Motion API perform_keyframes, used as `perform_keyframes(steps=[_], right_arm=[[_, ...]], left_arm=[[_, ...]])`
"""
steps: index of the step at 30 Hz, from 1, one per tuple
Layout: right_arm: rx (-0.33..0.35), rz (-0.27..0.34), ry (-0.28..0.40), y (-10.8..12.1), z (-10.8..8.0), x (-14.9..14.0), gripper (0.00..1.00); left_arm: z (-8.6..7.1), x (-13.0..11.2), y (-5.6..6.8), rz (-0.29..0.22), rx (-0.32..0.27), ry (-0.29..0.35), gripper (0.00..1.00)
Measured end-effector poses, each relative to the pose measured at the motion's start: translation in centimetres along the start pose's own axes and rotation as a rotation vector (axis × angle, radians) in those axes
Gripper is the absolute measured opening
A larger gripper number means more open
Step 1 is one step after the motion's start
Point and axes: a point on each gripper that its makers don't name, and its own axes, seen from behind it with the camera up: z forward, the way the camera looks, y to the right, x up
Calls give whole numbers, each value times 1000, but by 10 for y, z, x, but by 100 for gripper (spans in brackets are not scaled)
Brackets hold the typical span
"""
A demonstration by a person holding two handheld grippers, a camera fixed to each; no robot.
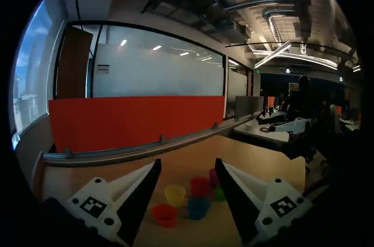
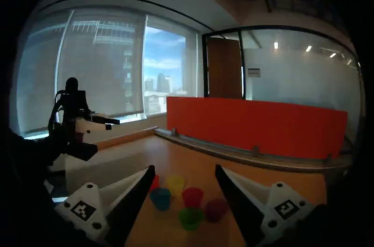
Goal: Pour water
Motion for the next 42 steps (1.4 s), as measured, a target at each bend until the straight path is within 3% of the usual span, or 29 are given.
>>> perform_keyframes(steps=[5,17,32,42], right_arm=[[4,-8,-46,0,0,-14,100],[24,-35,-116,-2,3,-40,99],[30,-56,-199,5,13,-81,100],[43,-52,-246,10,22,-109,100]], left_arm=[[3,-17,8,14,-38,-54,85],[10,-48,13,41,-68,-130,85],[24,-82,8,37,-88,-189,85],[39,-114,12,44,-120,-252,85]])
